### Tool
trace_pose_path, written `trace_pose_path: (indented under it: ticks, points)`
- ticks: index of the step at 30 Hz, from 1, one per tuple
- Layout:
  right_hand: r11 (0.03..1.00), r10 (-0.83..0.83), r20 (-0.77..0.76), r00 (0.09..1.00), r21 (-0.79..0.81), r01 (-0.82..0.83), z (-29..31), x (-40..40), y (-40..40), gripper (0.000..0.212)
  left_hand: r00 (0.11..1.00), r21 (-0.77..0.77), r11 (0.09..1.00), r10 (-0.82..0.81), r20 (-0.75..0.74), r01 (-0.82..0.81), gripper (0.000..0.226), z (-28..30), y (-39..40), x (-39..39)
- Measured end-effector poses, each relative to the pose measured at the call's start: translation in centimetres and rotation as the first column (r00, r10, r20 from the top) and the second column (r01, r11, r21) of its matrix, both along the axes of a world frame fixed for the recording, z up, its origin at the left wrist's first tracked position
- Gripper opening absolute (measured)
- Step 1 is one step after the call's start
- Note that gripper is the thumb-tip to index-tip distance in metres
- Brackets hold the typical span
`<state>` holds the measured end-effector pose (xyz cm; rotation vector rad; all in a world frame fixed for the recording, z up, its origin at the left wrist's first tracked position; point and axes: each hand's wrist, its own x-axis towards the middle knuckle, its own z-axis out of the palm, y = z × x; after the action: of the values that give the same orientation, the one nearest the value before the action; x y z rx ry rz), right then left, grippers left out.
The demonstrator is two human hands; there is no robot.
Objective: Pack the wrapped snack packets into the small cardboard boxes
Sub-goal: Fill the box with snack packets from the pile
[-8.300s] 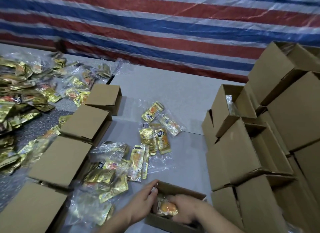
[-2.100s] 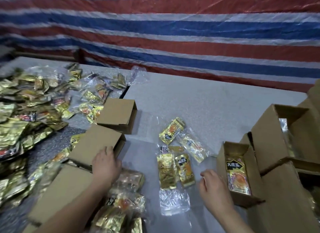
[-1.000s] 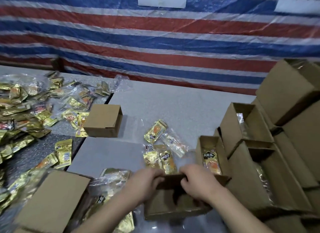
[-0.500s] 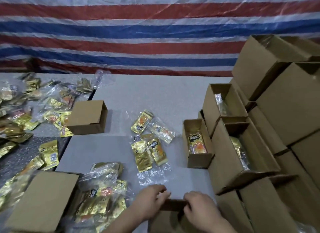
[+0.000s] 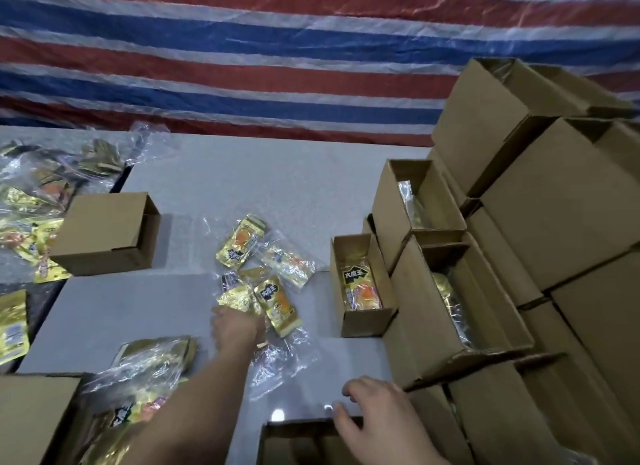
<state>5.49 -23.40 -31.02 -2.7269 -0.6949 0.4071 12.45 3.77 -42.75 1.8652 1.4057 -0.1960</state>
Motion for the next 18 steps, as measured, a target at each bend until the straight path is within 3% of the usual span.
trace_pose_path:
  ticks: [4, 6, 8, 12, 15, 18]
  points:
    - [0.999, -0.046, -0.047, 0.998, -0.014, 0.045, -0.2, 0.1, 0.0, 0.062, 0.998, -0.046, 0.999, 0.020, -0.055, -0.022, 0.081, -0.2, -0.2, -1.0]
    - [0.998, -0.063, -0.099, 0.993, -0.003, 0.063, -0.4, 0.6, 0.3, 0.058, 1.000, -0.058, 0.998, 0.026, -0.011, -0.027, 0.057, 0.3, -0.1, -2.0]
    - [0.993, -0.092, -0.150, 0.984, 0.054, 0.101, -0.4, 1.1, 1.0, 0.043, 0.989, -0.125, 0.990, 0.081, 0.127, -0.065, 0.036, 1.1, -0.3, -2.9]
    - [0.970, -0.145, -0.226, 0.963, 0.159, 0.183, 0.0, 2.6, 3.3, 0.021, 0.904, -0.289, 0.953, 0.196, 0.379, -0.085, 0.032, 4.0, -0.3, -4.1]
    - [0.855, -0.260, -0.466, 0.846, 0.295, 0.426, 1.5, 4.6, 5.7, 0.006, 0.817, -0.407, 0.912, 0.190, 0.544, 0.059, 0.020, 7.7, -0.7, -5.3]
    - [0.671, -0.247, -0.721, 0.648, 0.355, 0.651, 2.9, 6.7, 7.3, 0.056, 0.745, -0.475, 0.863, 0.203, 0.635, 0.170, 0.018, 12.3, -1.4, -6.5]
